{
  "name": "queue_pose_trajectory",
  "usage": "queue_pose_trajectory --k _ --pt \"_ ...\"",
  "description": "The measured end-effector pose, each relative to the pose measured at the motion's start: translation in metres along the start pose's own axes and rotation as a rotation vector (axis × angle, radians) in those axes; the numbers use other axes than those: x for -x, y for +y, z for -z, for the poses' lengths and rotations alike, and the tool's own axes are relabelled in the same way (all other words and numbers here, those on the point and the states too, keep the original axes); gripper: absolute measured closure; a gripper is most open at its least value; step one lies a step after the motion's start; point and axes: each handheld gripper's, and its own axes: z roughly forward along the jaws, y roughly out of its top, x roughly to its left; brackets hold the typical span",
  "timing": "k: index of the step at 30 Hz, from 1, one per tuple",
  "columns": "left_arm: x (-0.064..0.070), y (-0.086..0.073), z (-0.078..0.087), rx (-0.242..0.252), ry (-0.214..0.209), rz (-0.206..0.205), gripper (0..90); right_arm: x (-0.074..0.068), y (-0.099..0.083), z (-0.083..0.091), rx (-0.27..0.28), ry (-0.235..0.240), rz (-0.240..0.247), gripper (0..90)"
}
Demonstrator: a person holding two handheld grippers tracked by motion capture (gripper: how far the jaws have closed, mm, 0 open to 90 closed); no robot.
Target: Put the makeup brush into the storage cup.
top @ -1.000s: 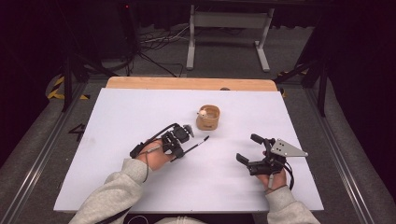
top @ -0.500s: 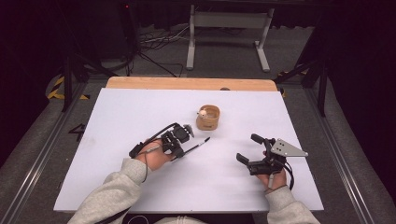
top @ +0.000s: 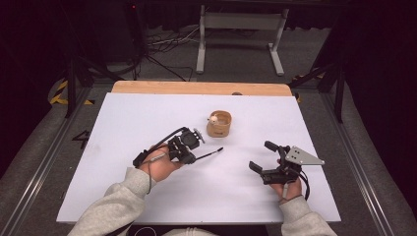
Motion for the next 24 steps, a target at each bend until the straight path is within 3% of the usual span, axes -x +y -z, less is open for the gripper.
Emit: queue_pose_trajectory --k 10,24 --pt "0.007 -0.010 0.022 0.129 -0.013 -0.021 85.6 0.000 0.000 0.000 0.005 0.001 0.001 1.1" --pt "-0.001 -0.037 0.029 0.321 -0.033 -0.012 85.6 -0.001 0.001 0.000 0.002 0.003 0.004 1.2"
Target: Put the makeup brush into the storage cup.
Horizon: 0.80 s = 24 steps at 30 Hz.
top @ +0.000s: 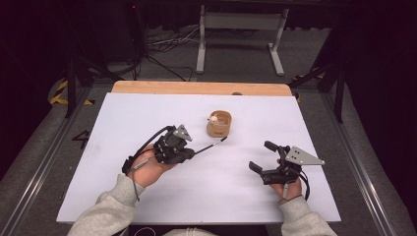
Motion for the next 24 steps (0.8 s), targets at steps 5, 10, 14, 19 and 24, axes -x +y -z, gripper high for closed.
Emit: queue_pose_trajectory --k 5,10,14,19,24 --pt "0.000 -0.012 0.002 0.072 -0.028 -0.002 85.6 0.000 0.000 0.000 0.001 0.003 0.000 1.2" --pt "-0.001 -0.022 0.004 0.129 -0.033 0.008 85.6 -0.001 0.000 0.000 0.000 0.003 0.000 1.1" --pt "-0.001 -0.029 0.007 0.201 -0.036 -0.002 85.6 -0.001 0.000 0.000 0.001 0.004 -0.001 1.1" --pt "-0.003 -0.041 0.004 0.258 -0.062 -0.003 85.6 -0.001 0.000 0.000 0.001 0.005 0.001 1.1" --pt "-0.005 -0.054 0.006 0.352 -0.082 -0.011 85.6 -0.001 0.000 0.000 0.003 0.008 -0.001 1.0"
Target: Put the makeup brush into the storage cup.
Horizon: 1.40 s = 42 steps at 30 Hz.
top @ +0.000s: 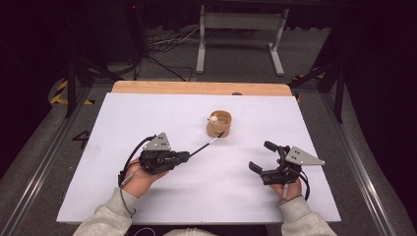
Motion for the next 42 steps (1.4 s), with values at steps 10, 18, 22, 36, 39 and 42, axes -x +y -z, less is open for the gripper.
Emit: queue_pose_trajectory --k 10,18,22,36,39,42 --pt "0.006 -0.011 0.005 0.169 -0.051 -0.101 85.6 -0.001 0.001 0.001 0.006 0.001 0.004 1.0" --pt "0.004 -0.023 0.003 0.250 -0.083 -0.121 85.5 0.000 0.001 0.001 0.008 0.006 0.002 0.9" --pt "0.003 -0.027 0.003 0.283 -0.095 -0.119 85.5 -0.001 0.001 0.001 0.008 0.006 0.005 0.7" --pt "0.005 -0.041 -0.002 0.367 -0.104 -0.124 85.5 -0.005 0.004 0.000 0.011 0.030 0.028 0.0" --pt "0.005 -0.043 -0.003 0.381 -0.106 -0.127 85.5 -0.008 0.006 0.000 0.011 0.041 0.036 0.1" --pt "0.004 -0.044 -0.003 0.390 -0.106 -0.126 85.4 -0.010 0.007 -0.001 0.007 0.054 0.047 0.1"
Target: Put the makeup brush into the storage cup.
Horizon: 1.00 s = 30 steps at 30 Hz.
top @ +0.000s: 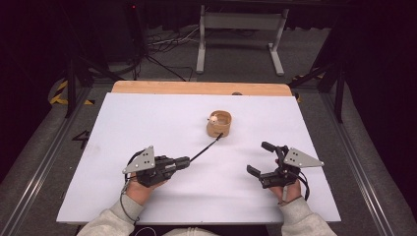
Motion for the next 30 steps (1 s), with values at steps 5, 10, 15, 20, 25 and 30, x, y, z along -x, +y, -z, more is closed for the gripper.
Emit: queue_pose_trajectory --k 5,10,15,20,25,30 --pt "0.001 0.000 0.000 0.005 0.002 0.004 85.4 -0.004 0.003 -0.002 -0.003 0.015 0.018 0.2" --pt "0.002 0.000 0.000 0.001 0.003 0.001 85.4 -0.012 0.014 -0.010 -0.004 0.095 0.021 2.4" --pt "0.002 0.001 0.000 0.003 0.004 -0.006 85.4 -0.016 0.024 -0.018 -0.003 0.187 -0.007 9.5" --pt "0.002 0.002 0.000 0.004 0.005 -0.005 85.4 -0.019 0.032 -0.028 -0.001 0.263 -0.023 17.2" --pt "0.003 0.003 0.000 0.001 0.001 -0.008 85.4 -0.025 0.040 -0.041 -0.014 0.304 -0.018 21.5" --pt "0.003 0.004 0.001 0.000 -0.004 -0.010 85.4 -0.031 0.046 -0.058 -0.027 0.341 -0.013 24.7"
